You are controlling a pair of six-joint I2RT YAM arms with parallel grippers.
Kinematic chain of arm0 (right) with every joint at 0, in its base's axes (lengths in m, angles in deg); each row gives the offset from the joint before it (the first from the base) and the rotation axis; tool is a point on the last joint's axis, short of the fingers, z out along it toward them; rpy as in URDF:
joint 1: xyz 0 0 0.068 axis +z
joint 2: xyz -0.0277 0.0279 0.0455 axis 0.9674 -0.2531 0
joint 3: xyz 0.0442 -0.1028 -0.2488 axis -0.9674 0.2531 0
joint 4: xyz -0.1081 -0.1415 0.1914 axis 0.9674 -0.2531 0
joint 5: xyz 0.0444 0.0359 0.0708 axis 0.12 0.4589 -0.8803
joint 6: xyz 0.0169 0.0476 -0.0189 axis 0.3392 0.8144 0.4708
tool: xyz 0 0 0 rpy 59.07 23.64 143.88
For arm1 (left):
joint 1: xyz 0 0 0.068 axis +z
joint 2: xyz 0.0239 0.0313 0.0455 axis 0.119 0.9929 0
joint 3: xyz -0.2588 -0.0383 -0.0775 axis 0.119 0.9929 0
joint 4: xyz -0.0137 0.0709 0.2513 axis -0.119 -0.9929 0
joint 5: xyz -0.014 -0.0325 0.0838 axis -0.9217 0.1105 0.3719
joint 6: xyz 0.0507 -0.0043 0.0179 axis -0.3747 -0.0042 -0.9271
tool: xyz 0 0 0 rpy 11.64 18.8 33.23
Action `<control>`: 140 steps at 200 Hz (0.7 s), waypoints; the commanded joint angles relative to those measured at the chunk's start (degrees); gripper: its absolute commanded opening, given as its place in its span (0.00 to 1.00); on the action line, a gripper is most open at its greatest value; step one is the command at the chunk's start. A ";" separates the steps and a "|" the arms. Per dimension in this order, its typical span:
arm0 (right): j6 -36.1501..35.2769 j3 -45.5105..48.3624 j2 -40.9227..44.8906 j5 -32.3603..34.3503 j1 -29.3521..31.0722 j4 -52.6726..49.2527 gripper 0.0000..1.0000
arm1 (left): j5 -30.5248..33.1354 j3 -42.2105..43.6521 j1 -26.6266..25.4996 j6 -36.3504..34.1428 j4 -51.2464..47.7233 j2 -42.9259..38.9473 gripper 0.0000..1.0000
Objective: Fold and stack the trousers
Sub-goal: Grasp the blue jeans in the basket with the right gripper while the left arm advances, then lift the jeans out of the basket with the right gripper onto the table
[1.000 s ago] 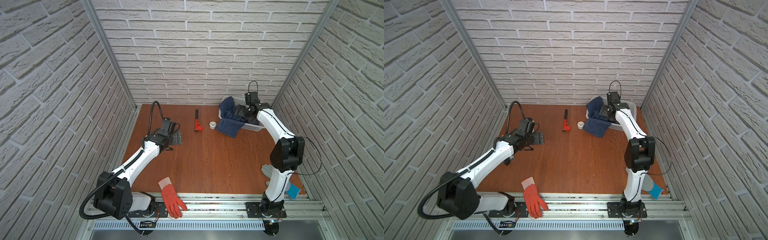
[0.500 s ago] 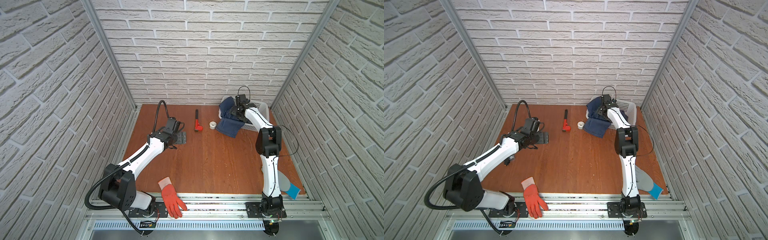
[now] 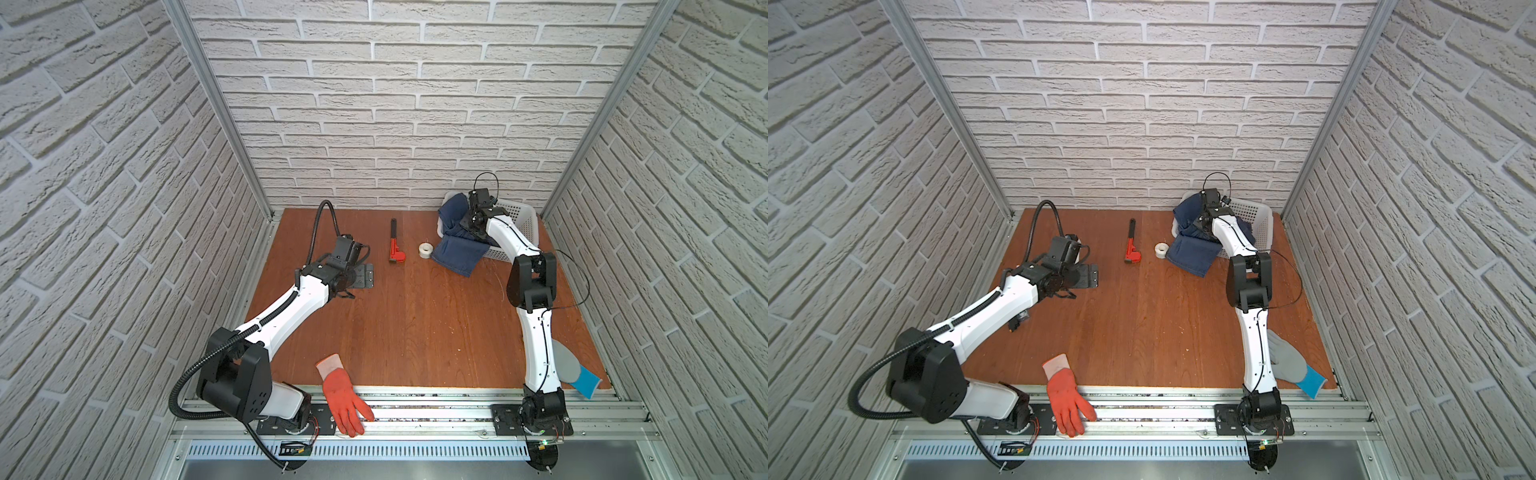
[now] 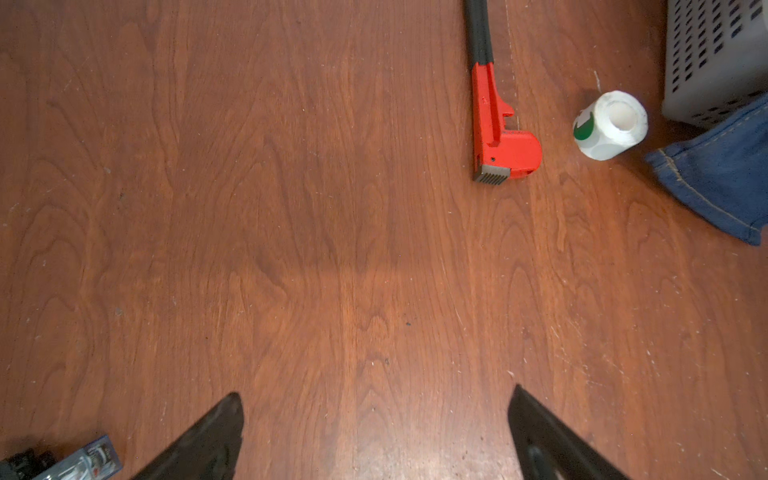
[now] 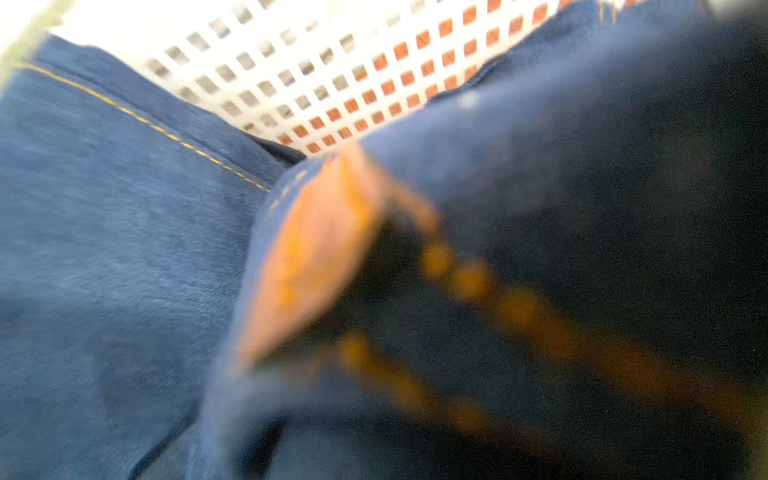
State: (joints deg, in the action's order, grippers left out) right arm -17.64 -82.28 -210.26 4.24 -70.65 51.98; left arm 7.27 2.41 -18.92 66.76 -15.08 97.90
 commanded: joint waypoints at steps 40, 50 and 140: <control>-15.92 -7.04 22.50 -6.38 3.27 9.28 0.06 | 2.75 0.82 -0.96 0.26 -1.41 -9.15 0.98; -17.79 -10.20 24.39 -8.46 4.02 8.15 0.06 | 3.11 1.29 -0.96 0.53 -1.71 -10.96 0.98; -26.85 -17.85 40.88 -21.45 14.38 -2.50 0.06 | 7.32 5.17 -1.08 2.70 -8.22 -28.48 0.98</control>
State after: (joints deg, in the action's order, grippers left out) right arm -40.35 -100.42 -170.31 -14.21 -58.22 53.34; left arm 11.93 6.54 -19.62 68.40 -20.37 72.85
